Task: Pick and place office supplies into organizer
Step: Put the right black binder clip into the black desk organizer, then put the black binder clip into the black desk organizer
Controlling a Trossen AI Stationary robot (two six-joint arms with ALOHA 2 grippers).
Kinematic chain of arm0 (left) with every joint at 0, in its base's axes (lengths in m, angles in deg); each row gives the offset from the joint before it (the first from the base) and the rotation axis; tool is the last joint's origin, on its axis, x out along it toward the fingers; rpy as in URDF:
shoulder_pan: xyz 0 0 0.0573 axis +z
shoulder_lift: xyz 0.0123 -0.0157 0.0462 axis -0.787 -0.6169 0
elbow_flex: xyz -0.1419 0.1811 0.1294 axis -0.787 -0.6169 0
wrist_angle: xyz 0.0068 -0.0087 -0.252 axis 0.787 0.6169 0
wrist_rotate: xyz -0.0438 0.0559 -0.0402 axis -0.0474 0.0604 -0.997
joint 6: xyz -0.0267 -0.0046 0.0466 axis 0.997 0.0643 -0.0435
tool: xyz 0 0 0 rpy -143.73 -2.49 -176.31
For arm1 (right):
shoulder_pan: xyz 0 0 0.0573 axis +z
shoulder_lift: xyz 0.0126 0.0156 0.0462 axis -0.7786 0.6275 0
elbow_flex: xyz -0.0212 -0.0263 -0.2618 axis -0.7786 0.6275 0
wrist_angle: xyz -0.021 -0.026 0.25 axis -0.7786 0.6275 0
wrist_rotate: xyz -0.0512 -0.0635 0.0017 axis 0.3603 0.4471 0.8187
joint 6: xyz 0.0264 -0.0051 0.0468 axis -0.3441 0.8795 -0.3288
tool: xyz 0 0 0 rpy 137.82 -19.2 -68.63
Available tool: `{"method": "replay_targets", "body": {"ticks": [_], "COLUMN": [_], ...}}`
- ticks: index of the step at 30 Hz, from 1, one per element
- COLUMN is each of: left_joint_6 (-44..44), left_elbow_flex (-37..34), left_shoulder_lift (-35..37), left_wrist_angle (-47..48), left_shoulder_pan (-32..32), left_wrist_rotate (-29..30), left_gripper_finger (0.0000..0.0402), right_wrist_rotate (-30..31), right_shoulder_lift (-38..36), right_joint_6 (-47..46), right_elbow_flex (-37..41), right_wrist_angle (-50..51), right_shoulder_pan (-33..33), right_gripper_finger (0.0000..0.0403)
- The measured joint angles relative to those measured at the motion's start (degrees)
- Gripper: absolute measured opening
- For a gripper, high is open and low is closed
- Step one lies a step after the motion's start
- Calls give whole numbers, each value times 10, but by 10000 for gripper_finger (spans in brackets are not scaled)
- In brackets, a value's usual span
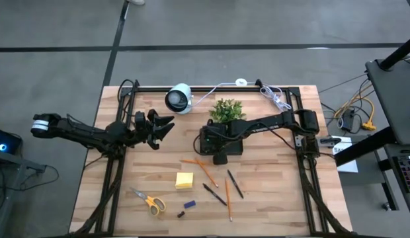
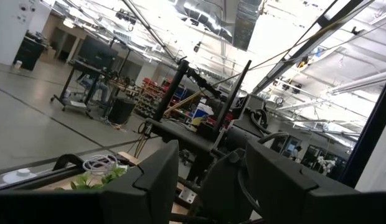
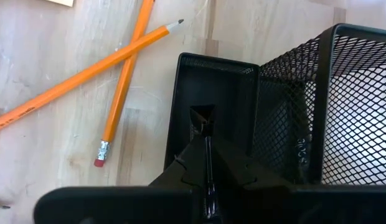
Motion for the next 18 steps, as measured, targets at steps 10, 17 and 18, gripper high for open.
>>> {"method": "replay_targets", "body": {"ticks": [10,17,18], "left_joint_6": [0,0,0], "left_elbow_flex": [0,0,0], "left_shoulder_lift": [0,0,0], "left_wrist_angle": [0,0,0], "left_shoulder_pan": [0,0,0], "left_wrist_rotate": [0,0,0], "left_gripper_finger": [171,171,171], "right_wrist_rotate": [-1,-1,-1], "right_shoulder_lift": [0,0,0], "right_joint_6": [-3,-5,-5], "right_elbow_flex": [0,0,-1], "right_wrist_angle": [0,0,1], "right_shoulder_pan": [0,0,0], "right_gripper_finger": [55,82,84]}}
